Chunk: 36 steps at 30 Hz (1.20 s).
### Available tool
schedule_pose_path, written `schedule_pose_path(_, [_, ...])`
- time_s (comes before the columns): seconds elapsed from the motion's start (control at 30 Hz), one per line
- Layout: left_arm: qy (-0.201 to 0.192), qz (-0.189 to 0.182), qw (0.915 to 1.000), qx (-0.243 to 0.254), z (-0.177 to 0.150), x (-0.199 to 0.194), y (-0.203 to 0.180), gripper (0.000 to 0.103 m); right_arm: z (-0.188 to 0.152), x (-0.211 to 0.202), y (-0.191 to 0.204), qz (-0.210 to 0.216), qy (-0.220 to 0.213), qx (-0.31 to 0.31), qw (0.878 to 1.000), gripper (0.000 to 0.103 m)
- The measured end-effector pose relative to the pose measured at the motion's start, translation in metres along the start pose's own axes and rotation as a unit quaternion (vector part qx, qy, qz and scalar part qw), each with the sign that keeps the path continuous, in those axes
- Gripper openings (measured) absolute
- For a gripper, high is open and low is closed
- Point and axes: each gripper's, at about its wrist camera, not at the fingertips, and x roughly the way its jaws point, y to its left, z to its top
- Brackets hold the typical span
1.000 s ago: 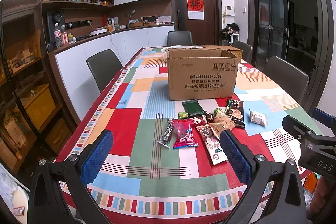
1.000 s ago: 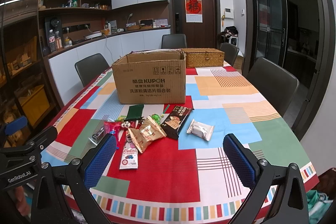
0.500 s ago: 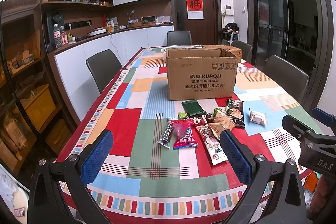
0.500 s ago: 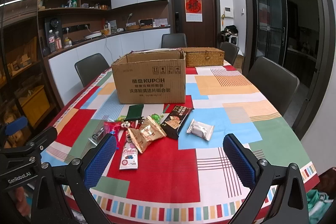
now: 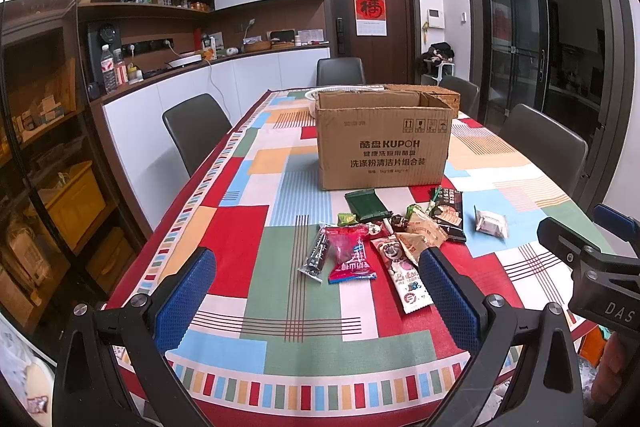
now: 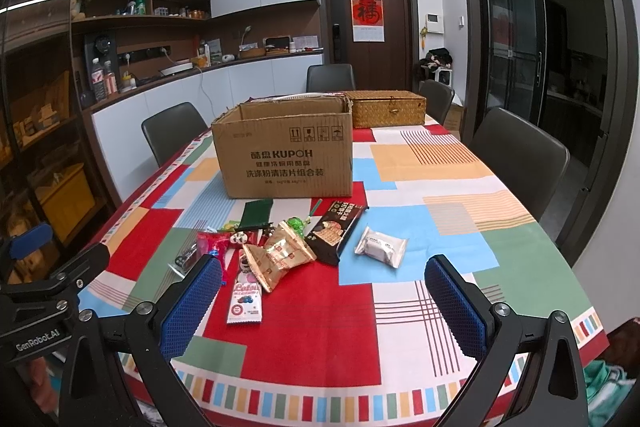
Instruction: Organize snacks
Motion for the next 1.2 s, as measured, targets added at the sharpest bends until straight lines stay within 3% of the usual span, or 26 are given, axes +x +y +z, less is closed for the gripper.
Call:
schedule_pose_path(0.53, [0.002, -0.004, 1.0000, 0.001, 0.000, 0.002, -0.002, 0.103, -0.004, 0.002, -0.001, 0.000, 0.005, 0.001, 1.000, 0.102])
schedule_pose_path(0.93, [0.031, -0.008, 0.9995, 0.003, 0.005, 0.026, 0.000, 0.103, 0.000, 0.025, 0.000, 0.010, 0.034, -0.005, 0.999, 0.102])
schedule_pose_path(1.2, [0.051, -0.017, 0.9984, 0.016, 0.013, 0.051, -0.007, 0.095, 0.004, 0.051, -0.002, 0.026, 0.060, -0.003, 0.998, 0.101])
